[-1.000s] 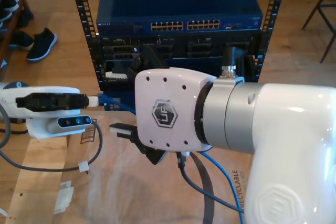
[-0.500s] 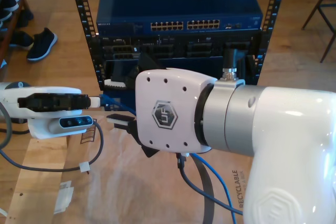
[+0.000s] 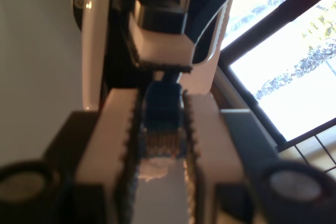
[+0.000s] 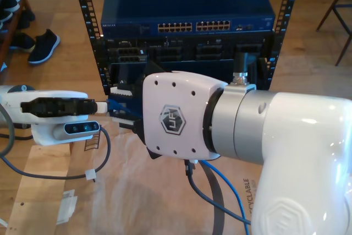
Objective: Grab the cable and plug it in
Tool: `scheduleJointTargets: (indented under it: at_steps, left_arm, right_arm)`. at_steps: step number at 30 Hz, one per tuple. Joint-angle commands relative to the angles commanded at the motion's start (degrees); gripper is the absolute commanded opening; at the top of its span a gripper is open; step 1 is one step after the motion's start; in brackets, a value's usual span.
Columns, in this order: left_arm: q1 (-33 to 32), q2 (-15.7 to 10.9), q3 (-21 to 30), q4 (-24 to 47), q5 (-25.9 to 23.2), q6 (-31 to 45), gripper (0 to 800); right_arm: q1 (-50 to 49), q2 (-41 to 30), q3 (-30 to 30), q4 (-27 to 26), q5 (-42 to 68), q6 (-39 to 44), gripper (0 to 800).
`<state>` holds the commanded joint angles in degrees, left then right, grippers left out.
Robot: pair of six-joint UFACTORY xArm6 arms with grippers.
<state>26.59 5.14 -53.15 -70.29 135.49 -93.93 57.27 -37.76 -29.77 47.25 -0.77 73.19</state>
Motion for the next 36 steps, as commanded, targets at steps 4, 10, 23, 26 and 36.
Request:
scheduleJointTargets:
  at_steps: [4,10,23,26,36]
  left_arm:
    - [0.0,-0.1,0.0,0.0,0.0,0.0,49]
    - [0.0,-0.1,0.0,0.0,0.1,0.0,48]
    - [0.0,-0.1,-0.1,-0.1,0.2,0.1,49]
    - [0.0,-0.1,0.0,-0.1,0.2,0.1,120]
    - [0.4,-1.8,-1.1,-1.8,-1.1,0.6,795]
  right_arm:
    - [0.0,0.1,-0.1,0.0,0.0,0.0,281]
    - [0.0,0.1,0.0,0.0,0.0,0.0,224]
    - [0.1,0.3,0.0,0.0,0.0,0.1,162]
    - [0.1,0.3,0.0,0.0,0.0,0.1,79]
    - [0.1,1.2,0.0,0.1,-0.1,0.2,2]
